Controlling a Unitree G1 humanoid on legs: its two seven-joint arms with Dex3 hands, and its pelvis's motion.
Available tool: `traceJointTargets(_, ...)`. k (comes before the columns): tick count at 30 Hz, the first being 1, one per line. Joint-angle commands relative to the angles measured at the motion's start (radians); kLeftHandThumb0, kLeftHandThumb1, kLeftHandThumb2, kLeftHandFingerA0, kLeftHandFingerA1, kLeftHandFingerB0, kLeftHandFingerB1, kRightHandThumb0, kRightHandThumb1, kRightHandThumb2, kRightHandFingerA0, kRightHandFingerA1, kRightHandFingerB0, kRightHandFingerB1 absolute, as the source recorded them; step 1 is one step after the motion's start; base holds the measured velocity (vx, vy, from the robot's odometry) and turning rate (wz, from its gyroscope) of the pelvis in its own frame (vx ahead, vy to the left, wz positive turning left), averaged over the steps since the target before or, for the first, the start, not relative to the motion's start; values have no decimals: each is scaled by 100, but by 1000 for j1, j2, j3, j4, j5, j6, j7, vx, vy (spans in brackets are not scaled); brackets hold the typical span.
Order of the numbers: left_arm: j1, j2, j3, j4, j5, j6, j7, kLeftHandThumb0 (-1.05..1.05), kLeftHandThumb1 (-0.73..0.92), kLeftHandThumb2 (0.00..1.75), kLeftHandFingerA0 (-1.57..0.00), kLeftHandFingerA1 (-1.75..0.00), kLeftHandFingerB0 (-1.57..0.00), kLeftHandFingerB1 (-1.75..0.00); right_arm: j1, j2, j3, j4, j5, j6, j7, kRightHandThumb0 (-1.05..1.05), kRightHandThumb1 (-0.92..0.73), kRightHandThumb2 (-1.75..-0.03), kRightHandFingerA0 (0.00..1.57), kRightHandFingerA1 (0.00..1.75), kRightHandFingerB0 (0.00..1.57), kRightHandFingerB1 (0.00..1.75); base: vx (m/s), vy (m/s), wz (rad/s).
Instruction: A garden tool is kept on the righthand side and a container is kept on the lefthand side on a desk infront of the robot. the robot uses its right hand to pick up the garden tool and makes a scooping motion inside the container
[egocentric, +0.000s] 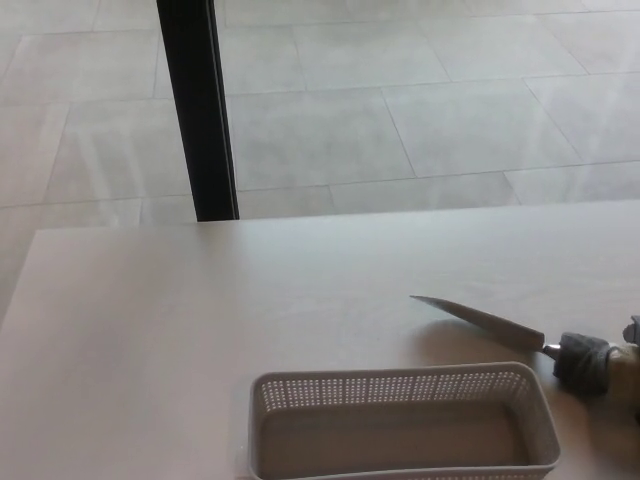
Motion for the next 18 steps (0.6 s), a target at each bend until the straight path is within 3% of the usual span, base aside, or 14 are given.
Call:
traceJointTargets(1, 14, 13, -17, -1, 11, -9, -7, -38, 67, 59, -65, -69, -49, -53, 5, 42, -23, -104, 133, 263, 482, -100, -68, -98, 0, 19, 0, 0, 0, 0, 0)
traceJointTargets(2, 10, 11, -10, 1, 3, -4, -2, -37, 66, 58, -67, -70, -49, -54, 6, 38, -25, -114, 137, 266, 500, -90, -80, -64, 0, 0, 0, 0, 0, 0, 0)
traceJointTargets(3, 5, 9, 2, 4, -8, 3, 5, -37, 66, 58, -67, -70, -49, -54, 9, 31, -28, -130, 143, 270, 526, -90, -80, -64, 0, 0, 0, 0, 0, 0, 0)
traceJointTargets(4, 5, 6, 13, 4, -20, 2, 0, -36, 66, 60, -64, -70, -48, -55, 13, 28, -31, -137, 146, 268, 530, -94, -69, -83, 0, 0, 0, 0, 0, 0, 0)
traceJointTargets(8, 0, 5, 11, 6, -15, 5, 10, -39, 66, 58, -66, -69, -47, -52, 38, 25, -79, -171, 188, 252, 524, -104, -74, -85, 0, 0, 0, 0, 0, 0, 0)
traceJointTargets(9, -1, 7, 10, 12, -14, 2, 7, -39, 66, 59, -66, -69, -48, -52, 45, 16, -90, -186, 198, 249, 533, -104, -69, -108, 0, 35, 0, 0, 0, 0, 0)
traceJointTargets(16, -9, 11, 7, 8, -11, 13, 11, -36, 67, 59, -72, -74, -51, -55, 151, -90, -248, -338, 307, 200, 601, -105, -70, -112, 0, 33, 0, 0, 0, 0, 0)
traceJointTargets(17, -1, 16, -8, 7, 4, -3, -1, -37, 67, 60, -68, -72, -50, -55, 181, -102, -306, -370, 352, 189, 611, -105, -87, -68, 0, 0, 0, 0, 0, 0, 0)
traceJointTargets(18, -1, 20, -8, 8, 4, 2, -5, -38, 67, 59, -65, -70, -49, -53, 200, -114, -343, -393, 373, 186, 621, -105, -87, -68, 0, 0, 0, 0, 0, 0, 0)
